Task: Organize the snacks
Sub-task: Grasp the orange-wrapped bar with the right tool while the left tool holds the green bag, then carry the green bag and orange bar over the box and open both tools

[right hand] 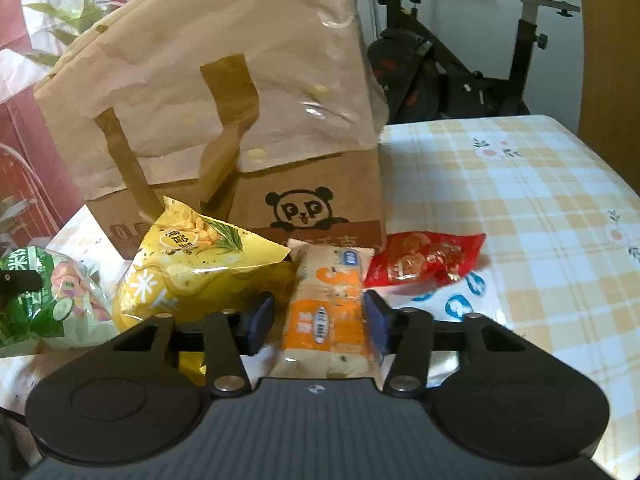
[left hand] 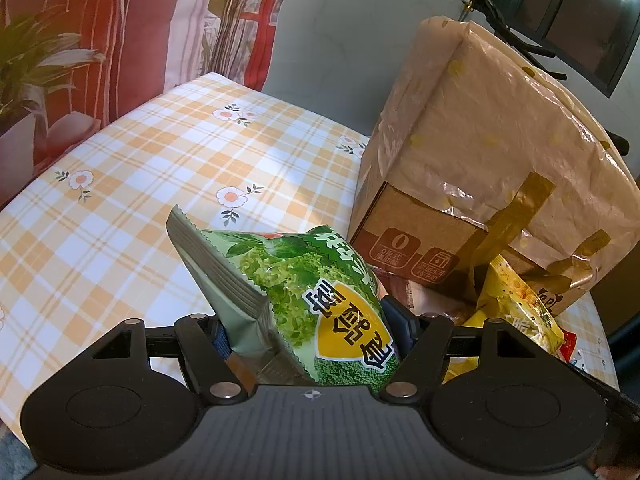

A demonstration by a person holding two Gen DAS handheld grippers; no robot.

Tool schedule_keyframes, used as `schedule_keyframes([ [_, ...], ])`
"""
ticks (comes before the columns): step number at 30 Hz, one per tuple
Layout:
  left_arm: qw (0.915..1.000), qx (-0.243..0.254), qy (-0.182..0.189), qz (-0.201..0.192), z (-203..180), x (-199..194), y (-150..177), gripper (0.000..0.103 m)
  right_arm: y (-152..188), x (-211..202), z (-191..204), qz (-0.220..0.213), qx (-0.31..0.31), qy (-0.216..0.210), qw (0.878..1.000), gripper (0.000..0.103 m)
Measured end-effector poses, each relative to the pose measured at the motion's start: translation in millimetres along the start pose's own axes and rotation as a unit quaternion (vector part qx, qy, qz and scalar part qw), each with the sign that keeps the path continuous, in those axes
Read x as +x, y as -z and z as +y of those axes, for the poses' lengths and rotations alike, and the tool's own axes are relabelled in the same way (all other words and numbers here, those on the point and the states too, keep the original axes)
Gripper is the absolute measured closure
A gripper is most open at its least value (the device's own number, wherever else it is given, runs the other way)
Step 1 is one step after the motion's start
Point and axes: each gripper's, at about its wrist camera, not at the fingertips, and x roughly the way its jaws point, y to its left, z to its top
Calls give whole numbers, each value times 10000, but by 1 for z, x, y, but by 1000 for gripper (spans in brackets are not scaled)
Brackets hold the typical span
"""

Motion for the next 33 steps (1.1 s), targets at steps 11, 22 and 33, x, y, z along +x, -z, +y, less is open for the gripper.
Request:
schedule_keyframes([
  [11, 9999, -25, 97, -19, 2, -2, 0, 30, 16, -24, 2, -245, -68, 63, 9997, 62],
  [22, 9998, 42, 87, -161, 0, -7, -2, 31, 14, -35, -2, -405, 22, 135, 9991, 62],
  [33, 9970, -8, 79, -767, 1, -33, -14, 31, -8, -63, -11, -940, 414, 167, 9946, 62],
])
